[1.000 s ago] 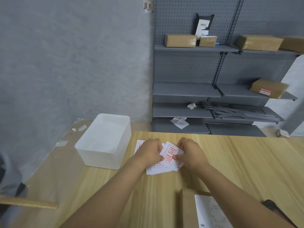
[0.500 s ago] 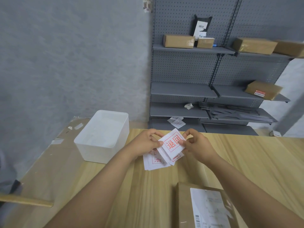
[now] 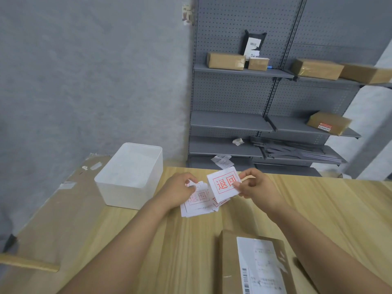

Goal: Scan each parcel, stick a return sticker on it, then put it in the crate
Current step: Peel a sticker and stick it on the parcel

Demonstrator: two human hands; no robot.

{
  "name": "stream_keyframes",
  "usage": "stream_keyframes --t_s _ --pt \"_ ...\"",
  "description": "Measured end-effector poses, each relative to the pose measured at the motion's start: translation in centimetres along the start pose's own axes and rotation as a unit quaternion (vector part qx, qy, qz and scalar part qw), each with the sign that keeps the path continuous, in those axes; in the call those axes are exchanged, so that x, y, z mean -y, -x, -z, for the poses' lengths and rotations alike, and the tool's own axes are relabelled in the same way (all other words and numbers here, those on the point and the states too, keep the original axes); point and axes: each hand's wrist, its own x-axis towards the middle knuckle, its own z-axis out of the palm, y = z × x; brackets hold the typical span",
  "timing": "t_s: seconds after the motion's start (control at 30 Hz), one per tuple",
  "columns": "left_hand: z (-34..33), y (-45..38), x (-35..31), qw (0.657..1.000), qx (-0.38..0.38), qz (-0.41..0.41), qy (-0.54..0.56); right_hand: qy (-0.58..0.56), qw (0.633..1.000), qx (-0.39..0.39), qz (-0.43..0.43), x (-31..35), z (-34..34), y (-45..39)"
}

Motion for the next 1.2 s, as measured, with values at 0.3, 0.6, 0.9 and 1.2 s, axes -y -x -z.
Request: stream_keyframes --t_s 0.3,0.6,0.9,1.2 --pt "-0.7 1.4 -4.8 0.924 0.107 0.147 0.336 -0.041 0.998 0.036 0.006 0.7 0.1 1.6" --pt "-2.1 1.3 -6.7 0.849 0.044 0.207 0.485 0.145 0.982 -0.001 0.117 0.6 0.5 3.0" --pt "-2.9 1.1 -8.2 0.92 -0.007 0.172 0.351 0.32 0.871 -0.119 0.353 0.2 0.1 3.8" --pt "-2.7 0.2 -7.8 0.889 -0.039 0.196 0.413 0.26 0.901 -0.072 0.341 0.9 0.6 4.4"
